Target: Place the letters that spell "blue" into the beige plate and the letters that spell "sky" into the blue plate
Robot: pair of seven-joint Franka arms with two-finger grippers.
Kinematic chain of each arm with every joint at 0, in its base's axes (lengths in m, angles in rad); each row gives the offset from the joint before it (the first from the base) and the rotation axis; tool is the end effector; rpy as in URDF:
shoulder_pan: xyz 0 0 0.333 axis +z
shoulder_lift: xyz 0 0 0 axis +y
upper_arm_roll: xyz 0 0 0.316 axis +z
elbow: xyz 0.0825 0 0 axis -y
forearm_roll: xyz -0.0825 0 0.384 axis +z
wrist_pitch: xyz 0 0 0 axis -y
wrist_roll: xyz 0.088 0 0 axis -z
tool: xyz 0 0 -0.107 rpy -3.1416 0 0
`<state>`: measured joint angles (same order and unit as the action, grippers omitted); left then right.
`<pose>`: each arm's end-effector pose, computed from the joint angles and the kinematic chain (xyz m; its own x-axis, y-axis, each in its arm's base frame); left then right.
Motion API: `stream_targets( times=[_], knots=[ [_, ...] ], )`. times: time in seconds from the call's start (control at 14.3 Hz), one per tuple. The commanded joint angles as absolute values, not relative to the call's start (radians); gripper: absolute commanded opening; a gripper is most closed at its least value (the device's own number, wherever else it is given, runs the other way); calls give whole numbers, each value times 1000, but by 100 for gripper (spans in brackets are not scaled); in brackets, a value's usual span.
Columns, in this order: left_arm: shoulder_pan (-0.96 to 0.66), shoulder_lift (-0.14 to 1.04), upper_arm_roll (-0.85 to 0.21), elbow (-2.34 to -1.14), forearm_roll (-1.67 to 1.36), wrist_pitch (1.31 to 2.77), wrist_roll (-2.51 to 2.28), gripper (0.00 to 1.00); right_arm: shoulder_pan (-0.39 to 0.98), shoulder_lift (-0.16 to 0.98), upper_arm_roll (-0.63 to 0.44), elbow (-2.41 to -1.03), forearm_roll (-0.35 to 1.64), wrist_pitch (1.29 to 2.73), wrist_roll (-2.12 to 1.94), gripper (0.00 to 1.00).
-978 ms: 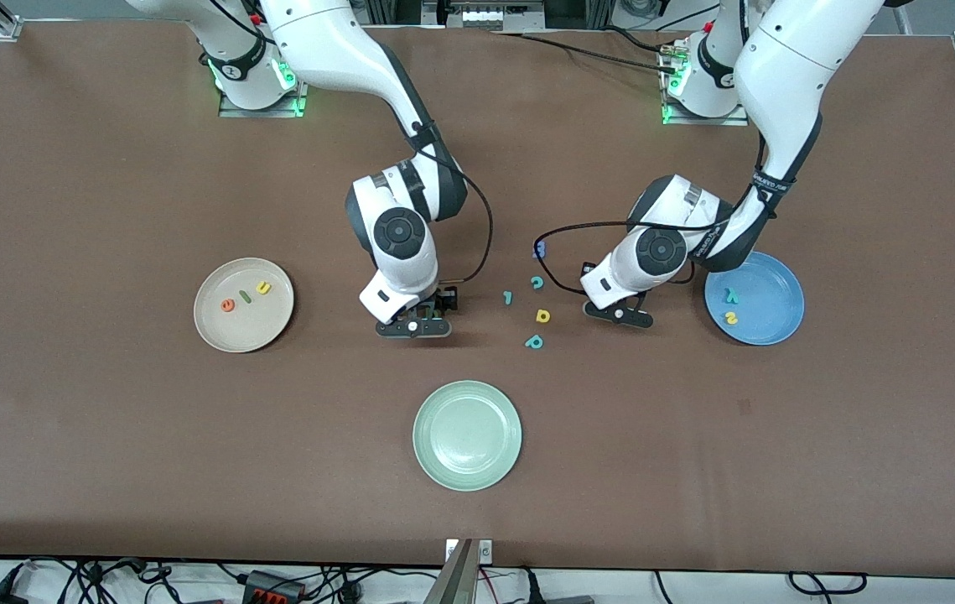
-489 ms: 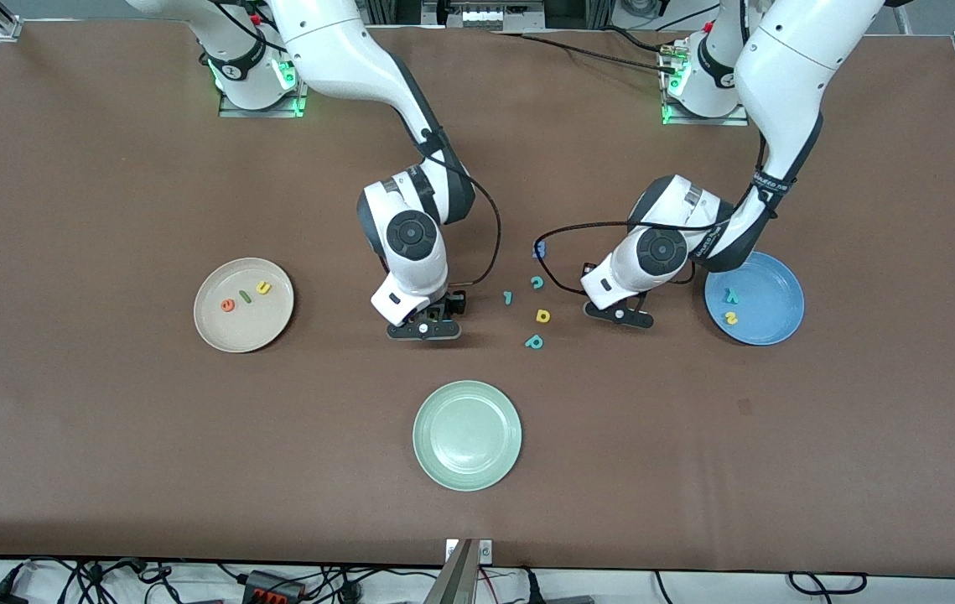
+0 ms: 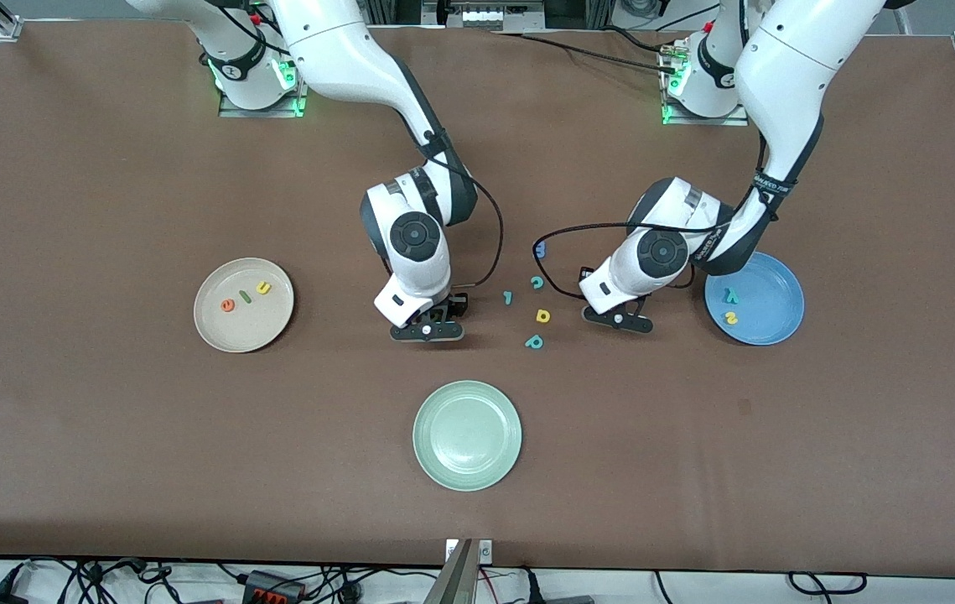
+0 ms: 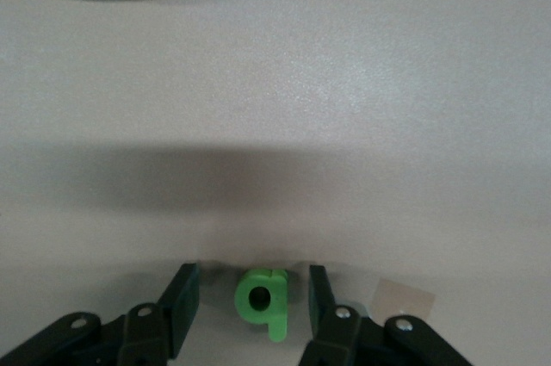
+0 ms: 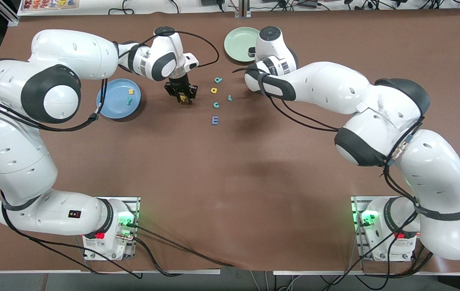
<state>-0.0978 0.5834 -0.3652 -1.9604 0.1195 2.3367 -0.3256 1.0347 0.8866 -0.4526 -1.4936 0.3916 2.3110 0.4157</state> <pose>0.5365 -0.2626 0.1786 0.9630 -0.1907 -0.1906 -0.1805 -0.9811 0.0693 0.5595 0.4437 0.1800 0.9969 0.0570 0.0545 0.0552 -0.9979 0.0330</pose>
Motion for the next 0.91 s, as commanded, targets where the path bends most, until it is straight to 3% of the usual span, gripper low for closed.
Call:
stream_targets(
  times=[0.0, 0.21, 0.42, 0.56, 0.84],
  knots=[
    [-95, 611, -367, -1922, 144, 2326, -325, 59, 1023, 905, -442, -1462, 414, 2309, 413, 51],
    [-95, 614, -357, -1922, 144, 2327, -292, 62, 1022, 905, -442, -1462, 414, 2306, 413, 47],
    [-92, 612, -354, -1924, 144, 2321, -290, 68, 1020, 905, -442, -1462, 413, 2301, 404, 26],
    [-91, 606, -353, -1911, 144, 2281, -291, 71, 1019, 900, -443, -1462, 414, 2301, 400, 21],
    [-92, 606, -353, -1842, 144, 2155, -293, 71, 985, 873, -446, -1462, 414, 2273, 384, 20]
  ],
)
